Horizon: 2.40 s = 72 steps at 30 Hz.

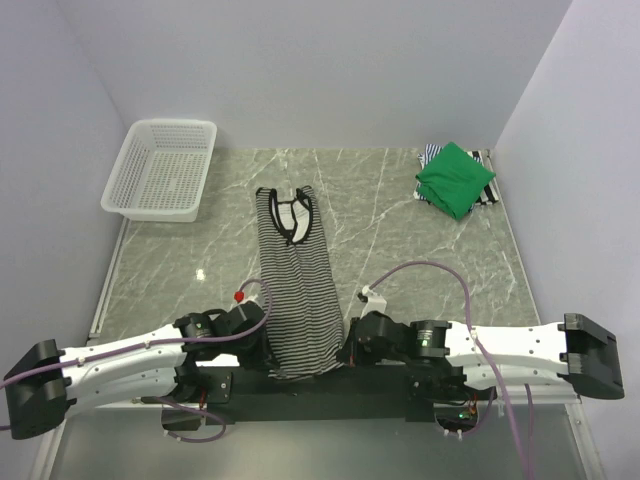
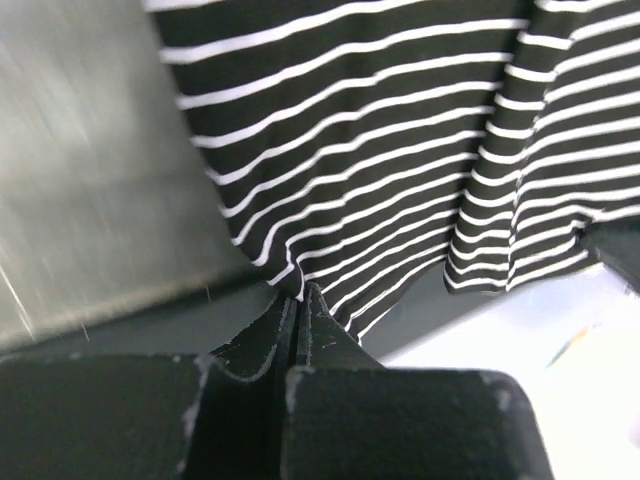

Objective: Fold and stack the tank tops
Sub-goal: Fold the tank top

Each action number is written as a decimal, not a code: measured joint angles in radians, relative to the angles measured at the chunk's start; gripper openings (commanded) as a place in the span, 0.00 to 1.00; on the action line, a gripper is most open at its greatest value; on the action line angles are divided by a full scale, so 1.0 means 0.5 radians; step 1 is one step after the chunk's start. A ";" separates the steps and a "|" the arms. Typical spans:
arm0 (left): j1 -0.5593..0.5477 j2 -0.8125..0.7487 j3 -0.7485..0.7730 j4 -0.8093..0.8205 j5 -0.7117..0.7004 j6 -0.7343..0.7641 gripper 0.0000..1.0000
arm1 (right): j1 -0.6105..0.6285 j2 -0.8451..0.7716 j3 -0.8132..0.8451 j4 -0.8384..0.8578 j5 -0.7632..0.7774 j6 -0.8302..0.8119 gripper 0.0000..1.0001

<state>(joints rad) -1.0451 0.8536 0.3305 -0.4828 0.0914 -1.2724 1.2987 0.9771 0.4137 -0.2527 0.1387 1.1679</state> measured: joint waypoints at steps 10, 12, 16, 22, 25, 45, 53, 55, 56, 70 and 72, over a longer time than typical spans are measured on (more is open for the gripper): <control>0.129 -0.050 0.504 -0.420 -0.018 0.018 0.01 | -0.089 0.052 0.577 -0.393 0.125 -0.085 0.00; 0.349 0.040 0.636 -0.397 -0.002 0.136 0.01 | -0.259 0.129 0.731 -0.364 0.105 -0.211 0.00; 0.822 0.204 0.742 -0.303 0.040 0.364 0.01 | -0.650 0.375 0.974 -0.301 0.072 -0.496 0.00; 1.299 0.564 0.880 -0.094 0.127 0.594 0.01 | -0.970 0.876 1.264 -0.182 -0.062 -0.809 0.00; 1.431 0.739 0.915 0.034 0.148 0.659 0.01 | -1.058 1.112 1.377 -0.111 -0.132 -0.902 0.00; 1.624 1.653 1.446 0.553 0.243 0.739 0.52 | -1.331 1.859 1.874 0.021 -0.282 -1.004 0.44; 1.666 1.726 1.705 0.584 0.233 0.761 0.59 | -1.382 1.837 1.871 0.042 -0.183 -0.993 0.55; 1.675 1.716 1.754 0.568 0.198 0.786 0.58 | -1.382 1.798 1.864 0.043 -0.143 -0.999 0.54; 1.681 1.705 1.766 0.552 0.179 0.793 0.56 | -1.382 1.769 1.852 0.052 -0.130 -1.003 0.54; 1.695 1.149 1.169 0.436 0.108 0.647 0.01 | -1.192 1.866 1.961 0.294 -0.623 -1.090 0.47; 1.688 1.057 1.068 0.426 0.112 0.616 0.01 | -1.192 1.929 1.962 0.381 -0.776 -1.073 0.47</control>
<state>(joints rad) -0.2012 1.3819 0.8646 -0.2699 0.1474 -0.9646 0.7029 1.9415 1.3945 -0.0624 -0.2493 0.6312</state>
